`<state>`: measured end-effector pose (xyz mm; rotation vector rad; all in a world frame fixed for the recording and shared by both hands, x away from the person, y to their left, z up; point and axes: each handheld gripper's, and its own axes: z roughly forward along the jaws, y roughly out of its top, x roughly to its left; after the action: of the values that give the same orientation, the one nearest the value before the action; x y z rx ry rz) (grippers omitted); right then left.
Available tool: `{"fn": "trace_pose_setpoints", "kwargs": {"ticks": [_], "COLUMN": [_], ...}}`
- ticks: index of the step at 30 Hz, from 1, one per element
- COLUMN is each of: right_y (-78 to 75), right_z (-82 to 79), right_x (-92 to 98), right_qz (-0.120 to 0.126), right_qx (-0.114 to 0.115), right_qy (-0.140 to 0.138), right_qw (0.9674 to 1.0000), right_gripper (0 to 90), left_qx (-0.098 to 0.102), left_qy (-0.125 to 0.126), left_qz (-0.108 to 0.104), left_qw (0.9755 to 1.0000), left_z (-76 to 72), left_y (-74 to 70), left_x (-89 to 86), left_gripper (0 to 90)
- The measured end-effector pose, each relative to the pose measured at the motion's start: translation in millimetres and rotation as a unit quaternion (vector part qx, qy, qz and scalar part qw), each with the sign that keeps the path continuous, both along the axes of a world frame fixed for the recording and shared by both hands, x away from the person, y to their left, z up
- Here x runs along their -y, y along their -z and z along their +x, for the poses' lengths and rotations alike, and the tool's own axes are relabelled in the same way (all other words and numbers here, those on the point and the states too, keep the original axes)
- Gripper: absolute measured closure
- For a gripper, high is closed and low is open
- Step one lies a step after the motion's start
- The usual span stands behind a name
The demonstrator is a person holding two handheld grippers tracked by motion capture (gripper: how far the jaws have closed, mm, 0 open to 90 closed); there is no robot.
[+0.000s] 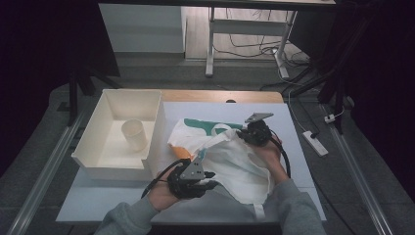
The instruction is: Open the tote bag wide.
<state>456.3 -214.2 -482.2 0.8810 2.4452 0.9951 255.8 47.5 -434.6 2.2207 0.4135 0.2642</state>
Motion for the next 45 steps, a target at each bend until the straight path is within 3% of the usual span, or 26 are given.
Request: {"fn": "trace_pose_setpoints", "kwargs": {"ticks": [3, 7, 11, 15, 20, 27, 32, 40, 45], "right_y": [-0.2, -0.2, -0.7, -0.5, -0.6, -1.5, -4.7, -11.2, -23.1], "right_z": [-0.3, 0.2, -1.1, -1.4, -2.2, -2.2, -3.1, -5.8, -13.4], "right_x": [0.7, 2.1, -0.2, 0.2, 0.0, 2.4, 4.5, 7.9, 9.8], "right_qz": [0.002, 0.006, 0.000, 0.003, 0.003, 0.010, 0.015, 0.027, 0.034], "right_qx": [-0.001, -0.004, 0.000, -0.004, -0.003, -0.005, -0.005, -0.004, -0.006], "right_qy": [0.001, -0.002, -0.008, -0.006, -0.007, -0.009, -0.011, -0.022, -0.035], "right_qw": [1.0000, 1.0000, 1.0000, 1.0000, 1.0000, 0.9999, 0.9998, 0.9994, 0.9988], "right_gripper": [82.4, 82.4, 82.4, 82.4, 82.4, 82.2, 82.2, 81.6, 74.8], "left_qx": [-0.001, -0.006, -0.002, 0.001, -0.009, -0.023, -0.028, -0.046, -0.055], "left_qy": [0.000, 0.009, -0.010, -0.052, -0.103, -0.124, -0.127, -0.138, -0.144], "left_qz": [-0.003, -0.027, -0.027, -0.016, 0.002, 0.021, 0.040, 0.051, 0.049], "left_qw": [1.0000, 0.9996, 0.9996, 0.9985, 0.9947, 0.9918, 0.9908, 0.9881, 0.9869], "left_z": [0.6, -1.2, 2.4, 18.1, 49.8, 75.4, 86.0, 94.8, 99.1], "left_y": [-2.3, -8.4, -13.2, -13.2, -8.7, 1.0, 10.5, 21.4, 27.3], "left_x": [-0.6, -5.6, -6.8, -0.9, 7.1, 18.4, 24.8, 15.6, 11.8], "left_gripper": [63.4, 55.9, 48.4, 42.0, 37.9, 38.3, 45.1, 76.9, 85.5]}}
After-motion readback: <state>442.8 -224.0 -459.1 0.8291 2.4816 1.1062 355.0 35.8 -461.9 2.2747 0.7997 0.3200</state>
